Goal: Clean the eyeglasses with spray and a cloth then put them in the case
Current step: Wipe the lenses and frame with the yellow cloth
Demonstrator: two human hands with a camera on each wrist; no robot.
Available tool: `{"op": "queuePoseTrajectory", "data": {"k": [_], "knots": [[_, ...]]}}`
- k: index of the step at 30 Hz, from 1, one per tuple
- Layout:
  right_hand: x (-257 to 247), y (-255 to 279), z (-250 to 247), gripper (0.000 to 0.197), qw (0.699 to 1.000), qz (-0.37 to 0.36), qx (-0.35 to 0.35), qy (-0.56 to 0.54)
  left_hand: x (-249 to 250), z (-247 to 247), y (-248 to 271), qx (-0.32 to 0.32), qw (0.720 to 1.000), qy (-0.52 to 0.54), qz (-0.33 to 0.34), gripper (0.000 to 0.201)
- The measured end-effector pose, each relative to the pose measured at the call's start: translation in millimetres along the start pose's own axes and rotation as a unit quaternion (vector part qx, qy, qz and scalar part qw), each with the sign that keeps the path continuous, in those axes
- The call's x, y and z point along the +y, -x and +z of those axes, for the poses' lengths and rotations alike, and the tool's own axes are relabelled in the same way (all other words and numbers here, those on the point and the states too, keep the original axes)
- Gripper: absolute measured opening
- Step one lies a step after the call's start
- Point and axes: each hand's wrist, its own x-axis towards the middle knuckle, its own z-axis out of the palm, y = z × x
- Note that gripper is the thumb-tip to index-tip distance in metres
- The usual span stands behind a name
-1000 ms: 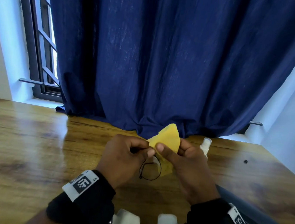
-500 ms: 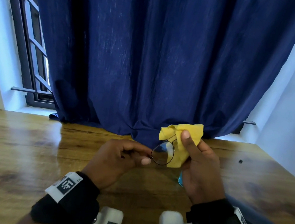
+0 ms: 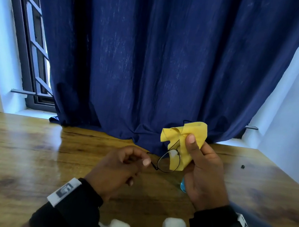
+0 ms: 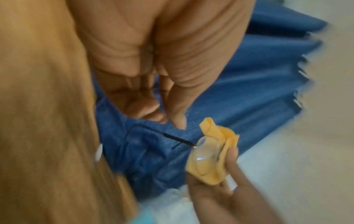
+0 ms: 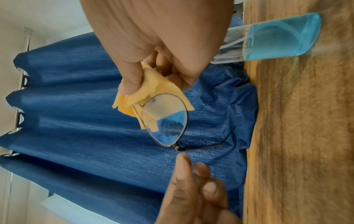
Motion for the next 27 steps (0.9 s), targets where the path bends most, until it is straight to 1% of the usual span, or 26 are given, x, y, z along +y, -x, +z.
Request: {"op": "queuePoseTrajectory", "data": {"k": [1, 2, 3, 4, 7, 9, 12, 15, 18, 19, 21, 22, 25, 27], "knots": [[0.2, -0.2, -0.4, 0.043, 1.0, 0.001, 0.003, -0.002, 0.6, -1.1, 0.2, 0.018, 0.991, -0.111, 0.077, 0.013], [0.6, -0.5, -0.8, 0.042, 1.0, 0.001, 0.005, -0.004, 0.3, -1.7, 0.6, 0.023, 0.971, -0.194, 0.138, 0.01], [0.5, -0.6, -0.6, 0.042, 1.0, 0.001, 0.007, -0.006, 0.5, -1.2, 0.7, 0.026, 0.954, -0.239, 0.176, 0.012], [0.3, -0.5, -0.7, 0.042, 1.0, 0.001, 0.008, -0.008, 0.6, 1.0, 1.1, 0.026, 0.949, -0.247, 0.196, 0.015], [-1.1, 0.1, 0.0, 0.045, 1.0, 0.004, 0.011, -0.01, 2.5, 6.7, 2.2, 0.027, 0.95, -0.226, 0.216, 0.015], [-2.0, 0.6, -0.3, 0.046, 1.0, 0.004, 0.012, -0.012, 3.2, 9.5, 2.2, 0.014, 0.949, -0.208, 0.234, 0.017], [-1.5, -0.1, -0.1, 0.045, 1.0, 0.008, 0.018, -0.019, 3.2, 14.9, 3.4, 0.003, 0.956, -0.157, 0.247, 0.018], [0.6, -1.0, 1.3, 0.046, 0.999, 0.024, 0.01, -0.02, 0.2, 20.4, 2.8, 0.022, 0.955, -0.127, 0.266, 0.014], [4.1, -2.0, 4.1, 0.04, 0.999, 0.045, -0.02, -0.018, -2.0, 19.6, 1.3, 0.057, 0.948, -0.122, 0.288, 0.011], [4.8, -1.7, 5.2, 0.041, 0.998, 0.048, -0.032, -0.016, -1.8, 19.5, 1.5, 0.064, 0.947, -0.119, 0.292, 0.009], [4.8, -0.9, 5.6, 0.051, 0.997, 0.054, -0.048, -0.003, -1.9, 19.4, 1.7, 0.074, 0.944, -0.119, 0.299, 0.006], [4.5, -1.0, 5.1, 0.052, 0.997, 0.058, -0.05, 0.008, -1.9, 19.1, 1.8, 0.079, 0.942, -0.121, 0.304, 0.005], [2.4, -1.3, 2.2, 0.042, 0.996, 0.068, -0.053, 0.03, -0.5, 17.2, 2.7, 0.09, 0.936, -0.141, 0.309, 0.007], [1.3, -1.6, -0.6, 0.047, 0.997, 0.059, -0.039, 0.035, 0.3, 16.7, 2.6, 0.081, 0.934, -0.162, 0.309, 0.005]]}}
